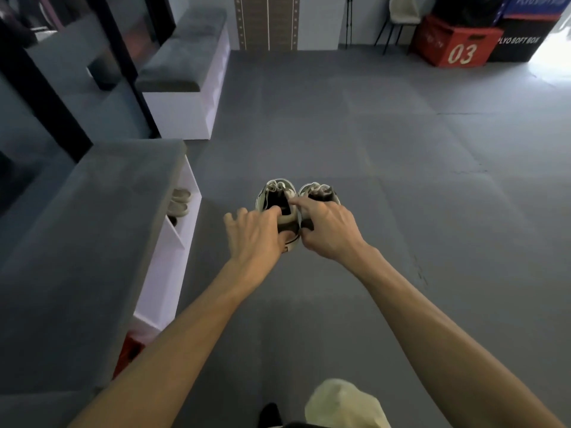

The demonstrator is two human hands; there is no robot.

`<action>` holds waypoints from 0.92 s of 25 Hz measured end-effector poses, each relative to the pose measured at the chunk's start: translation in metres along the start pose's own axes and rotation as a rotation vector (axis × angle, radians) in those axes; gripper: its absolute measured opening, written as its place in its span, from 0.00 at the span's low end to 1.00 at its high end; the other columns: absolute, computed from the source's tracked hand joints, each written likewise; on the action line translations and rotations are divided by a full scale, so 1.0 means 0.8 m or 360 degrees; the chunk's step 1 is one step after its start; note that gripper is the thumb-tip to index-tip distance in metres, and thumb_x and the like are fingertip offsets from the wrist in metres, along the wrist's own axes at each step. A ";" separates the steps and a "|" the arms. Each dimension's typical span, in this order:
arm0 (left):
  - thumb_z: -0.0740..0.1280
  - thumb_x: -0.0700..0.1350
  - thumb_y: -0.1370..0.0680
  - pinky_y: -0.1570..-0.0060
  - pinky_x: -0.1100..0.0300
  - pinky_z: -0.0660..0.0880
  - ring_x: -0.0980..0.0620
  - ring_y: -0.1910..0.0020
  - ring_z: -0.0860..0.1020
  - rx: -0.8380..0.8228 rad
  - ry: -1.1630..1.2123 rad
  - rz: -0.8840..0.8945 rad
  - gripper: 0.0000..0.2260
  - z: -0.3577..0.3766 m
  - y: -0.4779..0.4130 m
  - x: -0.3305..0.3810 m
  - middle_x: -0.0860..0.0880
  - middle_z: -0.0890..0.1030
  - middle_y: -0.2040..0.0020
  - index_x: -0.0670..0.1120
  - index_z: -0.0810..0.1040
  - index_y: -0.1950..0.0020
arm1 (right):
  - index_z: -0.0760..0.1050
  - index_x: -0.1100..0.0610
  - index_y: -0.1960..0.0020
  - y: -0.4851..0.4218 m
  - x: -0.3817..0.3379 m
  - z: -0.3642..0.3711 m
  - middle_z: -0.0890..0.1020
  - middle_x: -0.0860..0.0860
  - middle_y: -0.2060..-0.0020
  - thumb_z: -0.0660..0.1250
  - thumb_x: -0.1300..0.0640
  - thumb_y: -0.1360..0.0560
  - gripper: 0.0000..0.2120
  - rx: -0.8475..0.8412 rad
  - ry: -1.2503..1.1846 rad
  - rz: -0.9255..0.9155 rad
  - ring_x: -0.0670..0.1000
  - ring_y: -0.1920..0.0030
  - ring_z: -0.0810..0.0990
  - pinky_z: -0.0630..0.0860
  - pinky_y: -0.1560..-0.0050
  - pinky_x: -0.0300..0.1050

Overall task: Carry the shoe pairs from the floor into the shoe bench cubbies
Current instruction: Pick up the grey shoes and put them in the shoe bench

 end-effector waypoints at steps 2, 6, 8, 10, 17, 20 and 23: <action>0.69 0.59 0.27 0.52 0.49 0.66 0.42 0.52 0.76 0.0016 0.0027 0.0025 0.11 0.018 -0.102 0.005 0.48 0.82 0.58 0.53 0.74 0.54 | 0.70 0.46 0.31 -0.093 0.046 0.001 0.84 0.51 0.54 0.67 0.60 0.33 0.31 0.0055 -0.0012 -0.0005 0.57 0.52 0.80 0.67 0.62 0.44; 0.69 0.58 0.27 0.53 0.49 0.66 0.43 0.54 0.75 0.0022 0.0021 0.0008 0.11 0.074 -0.325 0.018 0.48 0.82 0.59 0.54 0.71 0.57 | 0.71 0.47 0.32 -0.292 0.155 0.018 0.84 0.51 0.56 0.67 0.60 0.34 0.31 0.0139 -0.0082 -0.0030 0.58 0.53 0.80 0.67 0.62 0.43; 0.70 0.58 0.27 0.54 0.50 0.67 0.43 0.54 0.76 0.0047 0.0006 -0.0027 0.12 0.096 -0.437 0.029 0.48 0.81 0.60 0.53 0.71 0.57 | 0.71 0.47 0.32 -0.398 0.210 0.017 0.85 0.51 0.55 0.68 0.61 0.34 0.31 0.0150 -0.0118 -0.0081 0.57 0.52 0.80 0.65 0.61 0.42; 0.70 0.59 0.28 0.54 0.50 0.68 0.43 0.55 0.76 0.0053 -0.0022 -0.0075 0.12 0.109 -0.540 0.038 0.49 0.81 0.61 0.53 0.74 0.56 | 0.71 0.47 0.32 -0.496 0.254 0.015 0.84 0.50 0.55 0.68 0.60 0.34 0.31 0.0102 -0.0132 -0.0137 0.56 0.52 0.80 0.63 0.61 0.42; 0.69 0.62 0.28 0.53 0.52 0.68 0.46 0.55 0.76 0.0125 -0.0075 -0.0176 0.12 0.166 -0.887 0.045 0.51 0.81 0.61 0.55 0.74 0.54 | 0.69 0.46 0.31 -0.834 0.396 0.027 0.84 0.48 0.57 0.67 0.60 0.33 0.31 -0.0001 -0.0072 -0.0276 0.53 0.54 0.80 0.65 0.63 0.42; 0.69 0.61 0.27 0.53 0.53 0.66 0.47 0.55 0.76 0.0155 -0.0091 -0.0146 0.12 0.217 -1.055 0.045 0.51 0.82 0.61 0.55 0.74 0.53 | 0.68 0.46 0.30 -0.987 0.471 0.050 0.83 0.47 0.58 0.68 0.59 0.32 0.31 -0.0001 -0.0005 -0.0290 0.52 0.54 0.80 0.65 0.63 0.43; 0.69 0.62 0.27 0.54 0.53 0.64 0.47 0.55 0.75 0.0133 -0.0061 -0.0102 0.13 0.267 -1.236 0.054 0.51 0.82 0.61 0.55 0.75 0.52 | 0.68 0.47 0.30 -1.146 0.557 0.063 0.83 0.47 0.57 0.68 0.59 0.32 0.31 0.0005 0.0007 -0.0213 0.52 0.54 0.79 0.70 0.61 0.45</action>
Point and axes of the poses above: each hand's wrist, its own y-axis away from the middle knuckle, its own z-axis out of the palm, x = y × z, the point moved 9 cm from there along -y, towards the middle knuckle
